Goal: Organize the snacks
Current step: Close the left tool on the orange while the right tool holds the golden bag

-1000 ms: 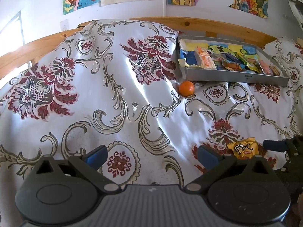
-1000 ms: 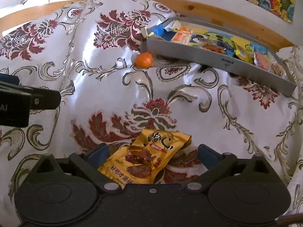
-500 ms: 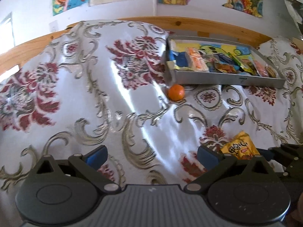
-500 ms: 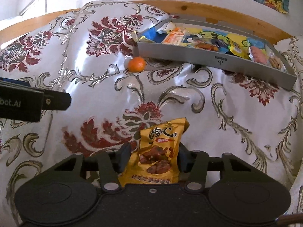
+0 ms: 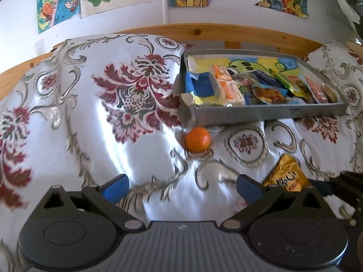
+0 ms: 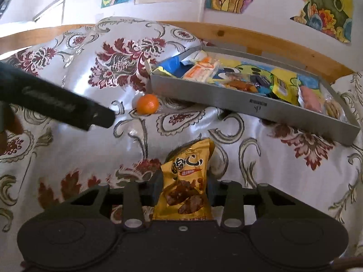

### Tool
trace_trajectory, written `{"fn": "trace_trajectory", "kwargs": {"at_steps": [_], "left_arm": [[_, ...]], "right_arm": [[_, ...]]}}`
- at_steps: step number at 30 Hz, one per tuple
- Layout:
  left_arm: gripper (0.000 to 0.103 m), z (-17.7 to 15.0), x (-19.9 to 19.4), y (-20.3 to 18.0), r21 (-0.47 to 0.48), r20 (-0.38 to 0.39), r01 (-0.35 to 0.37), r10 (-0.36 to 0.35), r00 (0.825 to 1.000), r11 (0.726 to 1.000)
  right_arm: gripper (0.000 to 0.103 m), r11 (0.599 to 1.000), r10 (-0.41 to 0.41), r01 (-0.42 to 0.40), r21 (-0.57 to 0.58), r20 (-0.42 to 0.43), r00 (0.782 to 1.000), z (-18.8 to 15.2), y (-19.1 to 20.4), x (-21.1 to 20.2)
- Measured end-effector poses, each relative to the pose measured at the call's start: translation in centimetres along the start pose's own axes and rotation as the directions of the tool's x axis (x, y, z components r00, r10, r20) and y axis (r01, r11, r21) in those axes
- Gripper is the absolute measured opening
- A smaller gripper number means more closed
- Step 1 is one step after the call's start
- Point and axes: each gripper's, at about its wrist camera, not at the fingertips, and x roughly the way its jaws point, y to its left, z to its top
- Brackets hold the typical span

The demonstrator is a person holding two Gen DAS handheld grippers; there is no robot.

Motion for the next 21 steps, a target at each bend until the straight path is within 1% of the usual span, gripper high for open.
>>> {"fn": "trace_trajectory", "kwargs": {"at_steps": [6,13,16,21], "left_arm": [[0.103,1.7,2.7,0.1,0.0,0.019,0.039,-0.039,0.999,0.999],[0.102,2.7,5.0,0.1,-0.014,0.03,0.075,-0.075,0.997,0.997],[0.099,3.2,5.9,-0.2,0.005,0.033,0.089,-0.089,0.995,0.996],[0.09,3.5,7.3,-0.1,-0.001,0.02,0.11,-0.11,0.994,0.994]], "right_arm": [[0.04,1.0,-0.001,0.001,-0.001,0.055,0.998,0.5,-0.5,0.8],[0.039,0.999,0.025,-0.027,0.021,0.079,0.997,1.0,-1.1,2.0],[0.039,0.999,0.03,-0.032,0.027,0.075,0.997,1.0,-1.2,2.2],[0.038,0.999,0.034,-0.037,0.034,0.066,0.997,1.0,-1.3,2.4]]}}
